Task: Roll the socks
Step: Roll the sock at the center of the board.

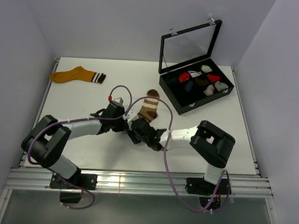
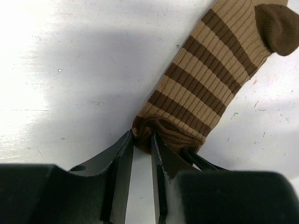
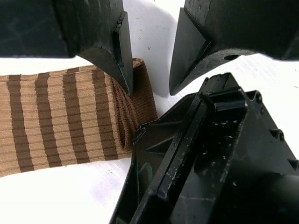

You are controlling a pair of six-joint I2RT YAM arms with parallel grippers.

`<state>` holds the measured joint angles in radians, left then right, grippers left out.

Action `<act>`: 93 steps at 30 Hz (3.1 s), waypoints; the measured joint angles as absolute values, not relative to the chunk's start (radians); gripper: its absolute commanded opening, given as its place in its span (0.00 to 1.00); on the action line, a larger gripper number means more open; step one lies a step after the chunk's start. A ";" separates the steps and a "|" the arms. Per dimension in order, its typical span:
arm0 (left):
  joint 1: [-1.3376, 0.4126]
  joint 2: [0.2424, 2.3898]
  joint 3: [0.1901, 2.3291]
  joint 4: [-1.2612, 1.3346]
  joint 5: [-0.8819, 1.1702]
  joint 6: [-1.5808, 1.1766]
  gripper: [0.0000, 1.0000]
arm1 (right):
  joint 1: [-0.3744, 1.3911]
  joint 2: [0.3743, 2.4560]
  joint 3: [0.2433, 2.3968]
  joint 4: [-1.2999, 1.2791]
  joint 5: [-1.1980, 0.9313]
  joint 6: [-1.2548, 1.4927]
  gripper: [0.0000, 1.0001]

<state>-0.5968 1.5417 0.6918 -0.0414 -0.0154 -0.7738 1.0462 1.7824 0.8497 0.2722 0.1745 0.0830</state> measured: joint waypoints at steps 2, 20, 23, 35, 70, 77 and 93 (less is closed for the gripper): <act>-0.597 1.542 0.694 -0.045 -0.015 -0.770 0.28 | 1.047 1.782 0.849 0.272 0.183 0.094 0.44; -0.599 1.554 0.719 -0.077 -0.019 -0.760 0.28 | 1.041 1.773 0.845 0.250 0.210 0.184 0.43; -0.600 1.557 0.723 -0.080 -0.019 -0.760 0.28 | 1.036 1.763 0.845 0.230 0.200 0.186 0.44; -0.602 1.576 0.751 -0.103 -0.019 -0.759 0.28 | 1.007 1.743 0.847 0.127 0.188 0.162 0.44; -0.603 1.595 0.784 -0.141 -0.021 -0.745 0.28 | 1.005 1.769 0.875 0.183 0.103 0.076 0.42; -0.603 1.595 0.786 -0.144 -0.028 -0.745 0.28 | 1.007 1.781 0.874 0.191 0.194 0.089 0.12; -0.583 1.409 0.741 -0.294 -0.173 -0.869 0.66 | 0.857 1.777 0.909 0.102 -0.177 0.336 0.00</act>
